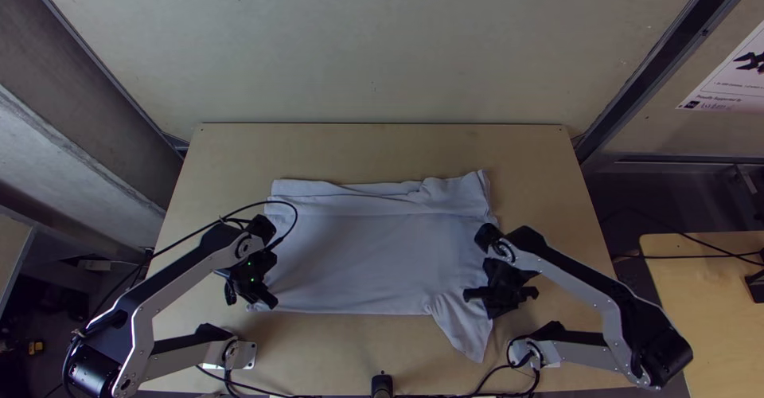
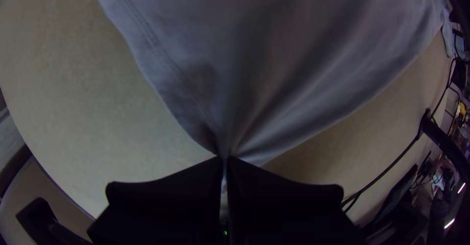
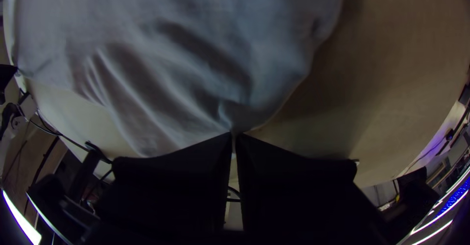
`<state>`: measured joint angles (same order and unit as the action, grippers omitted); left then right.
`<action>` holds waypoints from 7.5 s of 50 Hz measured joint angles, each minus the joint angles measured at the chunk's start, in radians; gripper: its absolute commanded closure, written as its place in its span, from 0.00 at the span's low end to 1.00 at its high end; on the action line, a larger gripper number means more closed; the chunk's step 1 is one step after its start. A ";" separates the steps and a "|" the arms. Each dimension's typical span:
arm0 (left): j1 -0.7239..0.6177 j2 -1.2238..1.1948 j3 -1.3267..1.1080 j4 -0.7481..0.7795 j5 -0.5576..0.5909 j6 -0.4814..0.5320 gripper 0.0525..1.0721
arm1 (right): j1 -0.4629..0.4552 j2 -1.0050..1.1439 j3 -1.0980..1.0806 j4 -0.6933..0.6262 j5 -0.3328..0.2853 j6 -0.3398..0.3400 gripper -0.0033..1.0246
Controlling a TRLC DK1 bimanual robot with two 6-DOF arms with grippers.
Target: Fold the t-shirt
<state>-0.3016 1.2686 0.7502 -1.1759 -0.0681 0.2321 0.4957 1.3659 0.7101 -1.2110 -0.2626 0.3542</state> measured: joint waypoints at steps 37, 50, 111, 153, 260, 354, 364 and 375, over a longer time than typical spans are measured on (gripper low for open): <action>0.192 -0.052 0.195 0.026 0.029 0.042 0.97 | -0.333 -0.087 0.316 -0.092 0.004 -0.198 0.97; 0.214 -0.004 0.326 0.095 0.041 0.069 0.97 | -0.334 0.023 0.431 -0.088 0.020 -0.198 0.97; 0.232 0.583 0.789 0.237 0.042 0.107 0.81 | -0.389 0.801 1.143 -0.027 0.057 -0.199 0.97; 0.438 0.513 0.689 0.305 0.435 -0.055 0.04 | -0.525 0.516 1.003 0.103 0.208 -0.199 0.04; 0.393 0.533 0.550 0.497 0.259 -0.258 0.97 | -0.435 0.058 0.591 0.198 0.210 -0.066 0.04; -0.240 0.817 1.343 -0.155 -0.284 -0.353 0.53 | -0.470 -0.052 0.403 0.266 0.209 -0.026 0.04; -0.293 0.894 1.444 -0.167 -0.127 -0.435 0.05 | -0.473 -0.065 0.363 0.291 0.205 -0.035 0.04; -0.310 0.984 1.572 0.080 0.322 -0.703 0.05 | -0.472 -0.076 0.302 0.314 0.203 -0.041 0.04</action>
<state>-0.6117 2.2528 2.3219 -1.0958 0.2535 -0.4709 0.0238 1.2896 1.0122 -0.8974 -0.0601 0.3134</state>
